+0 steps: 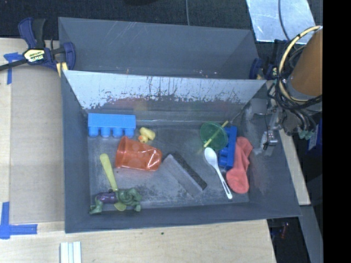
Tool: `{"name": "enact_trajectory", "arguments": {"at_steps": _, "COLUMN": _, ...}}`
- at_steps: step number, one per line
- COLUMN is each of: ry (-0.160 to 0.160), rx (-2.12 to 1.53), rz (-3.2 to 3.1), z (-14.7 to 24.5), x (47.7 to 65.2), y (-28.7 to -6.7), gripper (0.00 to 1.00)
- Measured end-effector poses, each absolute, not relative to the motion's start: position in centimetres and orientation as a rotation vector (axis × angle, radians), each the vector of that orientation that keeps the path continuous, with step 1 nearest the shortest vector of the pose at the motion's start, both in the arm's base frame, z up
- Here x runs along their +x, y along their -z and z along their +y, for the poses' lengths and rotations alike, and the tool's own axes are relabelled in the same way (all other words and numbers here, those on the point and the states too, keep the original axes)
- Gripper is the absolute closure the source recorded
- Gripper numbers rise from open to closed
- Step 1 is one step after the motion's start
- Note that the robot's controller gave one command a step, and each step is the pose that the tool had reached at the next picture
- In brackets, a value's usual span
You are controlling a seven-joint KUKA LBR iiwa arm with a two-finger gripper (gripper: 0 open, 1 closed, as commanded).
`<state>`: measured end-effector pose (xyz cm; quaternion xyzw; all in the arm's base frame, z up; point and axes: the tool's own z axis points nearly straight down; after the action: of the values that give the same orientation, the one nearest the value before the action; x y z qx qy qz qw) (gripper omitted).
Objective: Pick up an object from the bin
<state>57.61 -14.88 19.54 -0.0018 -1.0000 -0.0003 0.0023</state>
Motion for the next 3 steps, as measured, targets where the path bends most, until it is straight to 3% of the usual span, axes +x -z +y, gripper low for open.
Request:
{"name": "enact_trajectory", "arguments": {"at_steps": 1, "ry": -0.002, "rx": -0.001, "rz": -3.146, "z": -14.8, "x": 57.8, "y": -20.0, "gripper": 0.0}}
{"name": "enact_trajectory", "arguments": {"at_steps": 2, "ry": -0.003, "rx": 0.453, "rz": -3.113, "z": -14.0, "x": 58.8, "y": -18.0, "gripper": 0.0}}
{"name": "enact_trajectory", "arguments": {"at_steps": 3, "ry": -0.006, "rx": 0.492, "rz": -3.114, "z": -13.5, "x": 61.7, "y": -10.7, "gripper": 0.0}}
